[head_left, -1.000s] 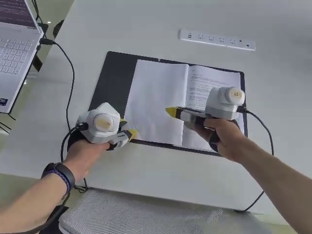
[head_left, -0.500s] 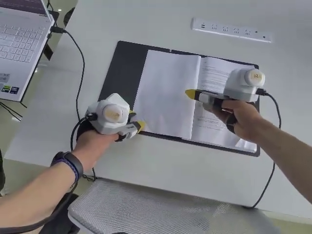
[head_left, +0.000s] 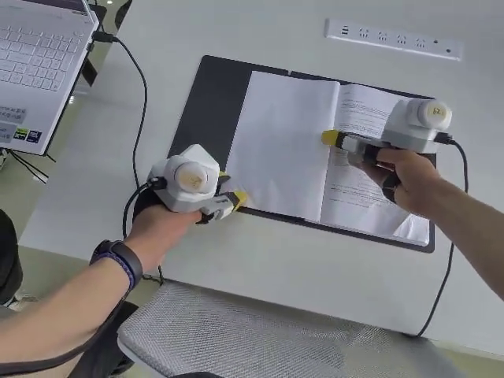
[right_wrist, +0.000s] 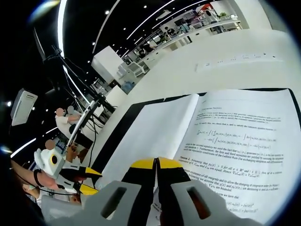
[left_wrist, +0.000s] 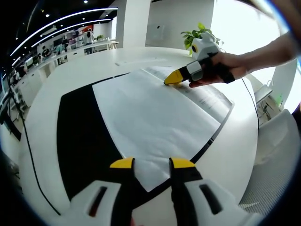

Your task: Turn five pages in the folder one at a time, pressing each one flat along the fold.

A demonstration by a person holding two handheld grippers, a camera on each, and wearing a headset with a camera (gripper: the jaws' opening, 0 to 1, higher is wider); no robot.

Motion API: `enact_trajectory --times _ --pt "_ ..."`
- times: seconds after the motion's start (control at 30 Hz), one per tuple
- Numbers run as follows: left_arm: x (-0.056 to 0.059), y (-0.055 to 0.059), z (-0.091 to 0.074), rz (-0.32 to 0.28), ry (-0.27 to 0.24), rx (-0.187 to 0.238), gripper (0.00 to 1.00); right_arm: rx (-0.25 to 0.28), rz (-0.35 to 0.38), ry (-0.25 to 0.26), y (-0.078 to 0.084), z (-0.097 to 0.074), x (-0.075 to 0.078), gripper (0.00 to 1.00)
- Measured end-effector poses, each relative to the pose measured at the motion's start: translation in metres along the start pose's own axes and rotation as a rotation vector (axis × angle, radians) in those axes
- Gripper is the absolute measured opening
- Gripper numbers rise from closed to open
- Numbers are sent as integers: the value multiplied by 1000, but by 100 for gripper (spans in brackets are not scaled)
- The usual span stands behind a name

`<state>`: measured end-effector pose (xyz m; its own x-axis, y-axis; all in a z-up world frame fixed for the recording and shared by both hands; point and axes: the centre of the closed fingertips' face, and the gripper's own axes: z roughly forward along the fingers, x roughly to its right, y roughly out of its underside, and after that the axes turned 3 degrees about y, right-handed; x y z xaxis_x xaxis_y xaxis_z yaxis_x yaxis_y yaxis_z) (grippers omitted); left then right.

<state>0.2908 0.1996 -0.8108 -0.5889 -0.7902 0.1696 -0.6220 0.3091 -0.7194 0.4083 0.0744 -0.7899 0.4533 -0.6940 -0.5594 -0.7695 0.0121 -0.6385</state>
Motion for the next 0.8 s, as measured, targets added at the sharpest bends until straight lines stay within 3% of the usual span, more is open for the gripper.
enact_trajectory --times 0.1,0.23,0.53,0.8 --pt "-3 0 1 -40 -3 16 28 7 18 -7 -1 1 0 0" --pt "-2 0 1 -34 -1 16 28 33 25 1 -6 4 3 0" --pt "-2 1 3 -47 3 18 29 97 135 12 -25 14 18 0" --pt "-6 3 6 -54 0 21 28 139 193 7 -36 14 15 0"
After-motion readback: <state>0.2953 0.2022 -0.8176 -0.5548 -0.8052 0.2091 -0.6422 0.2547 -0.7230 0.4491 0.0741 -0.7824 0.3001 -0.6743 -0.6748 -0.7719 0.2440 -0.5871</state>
